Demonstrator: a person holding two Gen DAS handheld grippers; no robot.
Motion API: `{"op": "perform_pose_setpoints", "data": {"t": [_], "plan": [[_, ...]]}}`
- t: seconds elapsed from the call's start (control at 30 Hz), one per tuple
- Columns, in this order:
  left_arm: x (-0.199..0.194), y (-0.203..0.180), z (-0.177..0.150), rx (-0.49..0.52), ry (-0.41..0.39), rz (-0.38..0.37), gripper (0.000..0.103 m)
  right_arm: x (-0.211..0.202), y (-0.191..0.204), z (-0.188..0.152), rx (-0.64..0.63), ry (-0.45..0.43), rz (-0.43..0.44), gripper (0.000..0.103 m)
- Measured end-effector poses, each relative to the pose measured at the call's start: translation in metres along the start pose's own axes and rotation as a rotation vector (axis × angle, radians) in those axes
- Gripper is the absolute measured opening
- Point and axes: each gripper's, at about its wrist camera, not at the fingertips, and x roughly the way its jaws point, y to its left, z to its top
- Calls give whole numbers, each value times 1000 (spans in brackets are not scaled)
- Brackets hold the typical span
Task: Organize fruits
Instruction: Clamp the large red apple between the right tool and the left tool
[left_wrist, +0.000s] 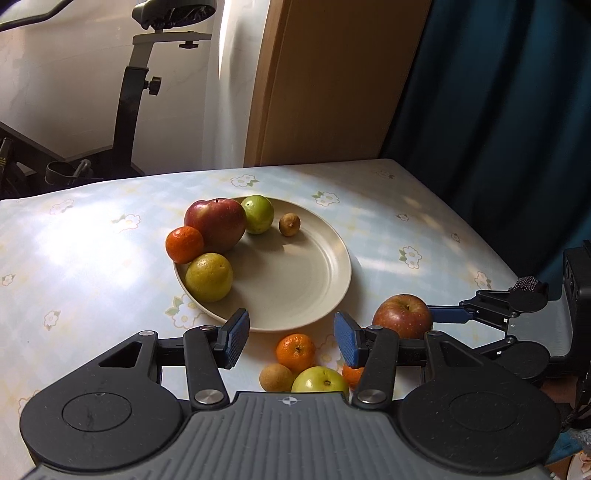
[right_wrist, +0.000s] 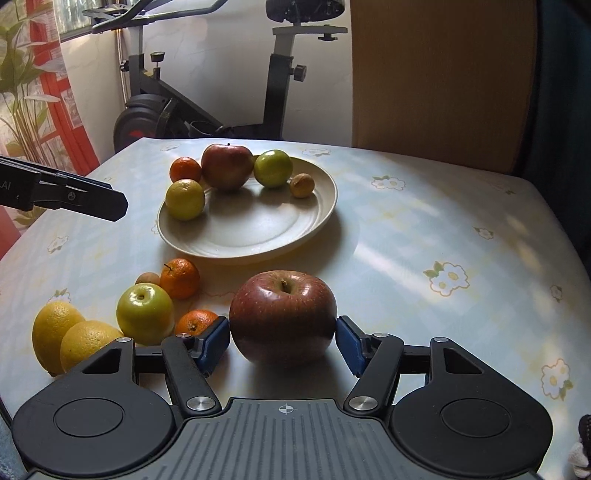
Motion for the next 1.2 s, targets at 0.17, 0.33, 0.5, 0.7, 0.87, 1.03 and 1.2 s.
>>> {"op": "perform_pose_setpoints", "data": {"t": [0.17, 0.33, 0.5, 0.7, 0.87, 1.03, 1.2], "plan": [[9, -5, 22, 3, -13, -27, 52, 6, 1, 8, -18, -3, 4, 58], [29, -21, 22, 32, 34, -74, 47, -3, -5, -7, 6, -14, 27, 58], [54, -35, 18, 17, 106, -160, 38, -8, -7, -20, 14, -17, 41, 58], [69, -40, 16, -64, 134, -256, 36, -10, -6, -23, -2, -20, 40, 58], [80, -44, 12, -103, 174, -321, 36, -11, -7, -26, 8, -21, 46, 58], [88, -46, 4, -104, 209, -353, 36, -11, -8, -29, 10, -25, 49, 58], [94, -47, 0, -98, 229, -354, 36, -9, -12, -28, 22, -16, 65, 59]]}}
